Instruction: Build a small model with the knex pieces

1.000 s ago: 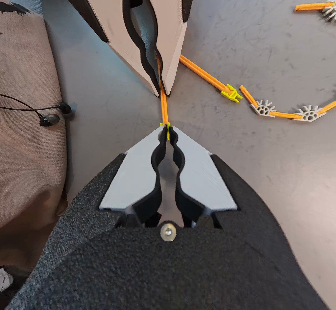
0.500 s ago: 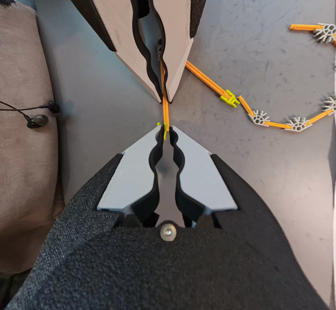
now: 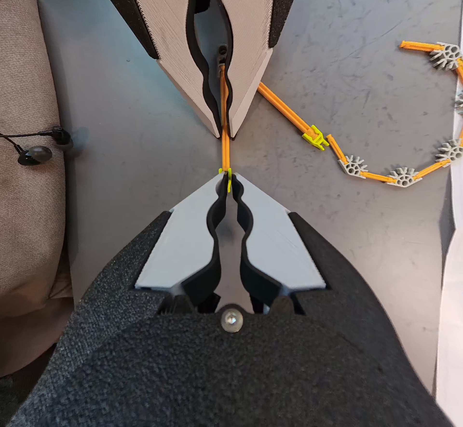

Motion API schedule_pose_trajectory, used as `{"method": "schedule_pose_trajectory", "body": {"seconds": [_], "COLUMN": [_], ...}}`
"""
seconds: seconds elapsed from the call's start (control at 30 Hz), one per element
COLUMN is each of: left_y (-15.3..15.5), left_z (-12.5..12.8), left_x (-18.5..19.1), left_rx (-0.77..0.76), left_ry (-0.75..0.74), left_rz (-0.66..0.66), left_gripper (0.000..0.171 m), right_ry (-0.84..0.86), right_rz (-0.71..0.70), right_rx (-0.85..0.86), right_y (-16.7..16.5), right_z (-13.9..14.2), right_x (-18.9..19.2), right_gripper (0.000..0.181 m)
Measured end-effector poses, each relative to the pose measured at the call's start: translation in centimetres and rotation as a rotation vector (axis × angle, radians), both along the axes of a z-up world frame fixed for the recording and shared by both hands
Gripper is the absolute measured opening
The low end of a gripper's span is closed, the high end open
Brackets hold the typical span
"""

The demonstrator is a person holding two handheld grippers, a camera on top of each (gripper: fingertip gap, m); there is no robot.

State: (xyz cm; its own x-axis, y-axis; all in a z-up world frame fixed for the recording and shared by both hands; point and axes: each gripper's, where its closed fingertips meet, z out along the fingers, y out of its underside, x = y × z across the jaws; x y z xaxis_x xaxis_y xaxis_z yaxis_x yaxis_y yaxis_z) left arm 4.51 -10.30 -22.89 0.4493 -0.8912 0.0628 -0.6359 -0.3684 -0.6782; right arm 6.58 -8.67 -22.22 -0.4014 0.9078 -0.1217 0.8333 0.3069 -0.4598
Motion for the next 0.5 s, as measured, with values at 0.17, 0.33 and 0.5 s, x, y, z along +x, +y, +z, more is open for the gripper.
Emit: {"method": "schedule_pose_trajectory", "body": {"seconds": [0.17,0.33,0.5], "left_y": [-0.1,0.6,1.2], "left_z": [0.8,1.2,0.7], "left_x": [0.6,1.7,2.6], "left_rx": [-0.003,0.030,0.047], "left_ry": [-0.048,-0.086,-0.087], "left_rz": [-0.002,0.037,0.059], "left_gripper": [0.015,0.018,0.009], "right_ry": [0.023,0.050,0.065], "right_rz": [-0.008,-0.021,-0.018], "right_rx": [0.004,-0.007,-0.005], "right_y": [0.0,-0.1,-0.1], "right_z": [0.0,0.0,0.0], "right_x": [0.0,-0.1,0.0], "right_gripper": [0.002,0.001,0.001]}}
